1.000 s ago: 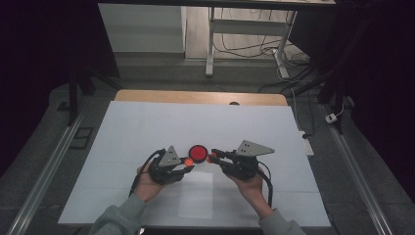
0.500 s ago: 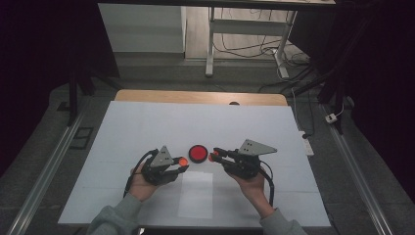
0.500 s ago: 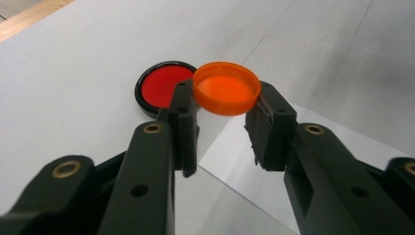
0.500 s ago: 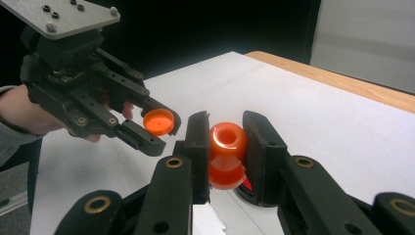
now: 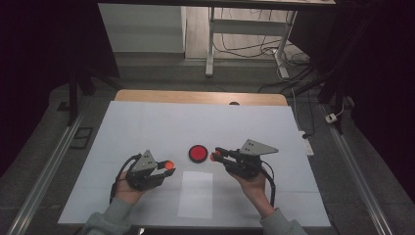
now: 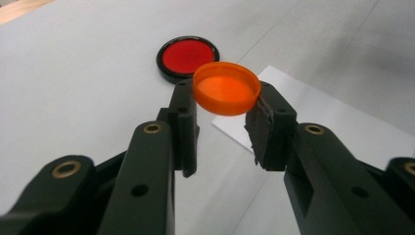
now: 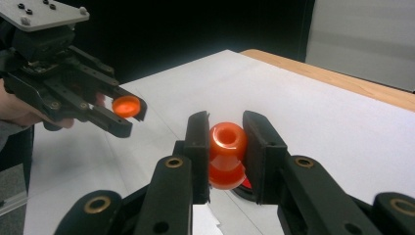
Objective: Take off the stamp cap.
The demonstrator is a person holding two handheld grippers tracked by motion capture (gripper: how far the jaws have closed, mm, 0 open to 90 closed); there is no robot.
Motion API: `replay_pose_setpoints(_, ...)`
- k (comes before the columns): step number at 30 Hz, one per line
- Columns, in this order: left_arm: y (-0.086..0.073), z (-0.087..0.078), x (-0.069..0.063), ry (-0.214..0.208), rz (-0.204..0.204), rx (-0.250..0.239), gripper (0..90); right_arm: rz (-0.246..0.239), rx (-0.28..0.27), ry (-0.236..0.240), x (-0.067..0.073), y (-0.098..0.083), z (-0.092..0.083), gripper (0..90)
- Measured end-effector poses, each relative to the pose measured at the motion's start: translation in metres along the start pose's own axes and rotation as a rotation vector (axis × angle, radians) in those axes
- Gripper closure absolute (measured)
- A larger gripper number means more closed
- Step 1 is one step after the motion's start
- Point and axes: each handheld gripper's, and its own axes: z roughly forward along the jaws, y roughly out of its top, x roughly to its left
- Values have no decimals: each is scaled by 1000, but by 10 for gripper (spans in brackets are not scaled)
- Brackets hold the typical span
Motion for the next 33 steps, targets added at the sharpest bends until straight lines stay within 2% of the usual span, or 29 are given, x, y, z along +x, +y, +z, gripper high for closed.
replay_pose_setpoints(16,-24,-23,7,45,-62,-10,658,3,4,-9,-2,-3,0,728)
replay_pose_setpoints(26,-37,-36,9,66,-91,-17,658,6,2,-19,-3,-4,-1,727)
replay_pose_setpoints(33,-43,-40,11,77,-101,-13,658,7,1,-21,-4,-4,-1,727)
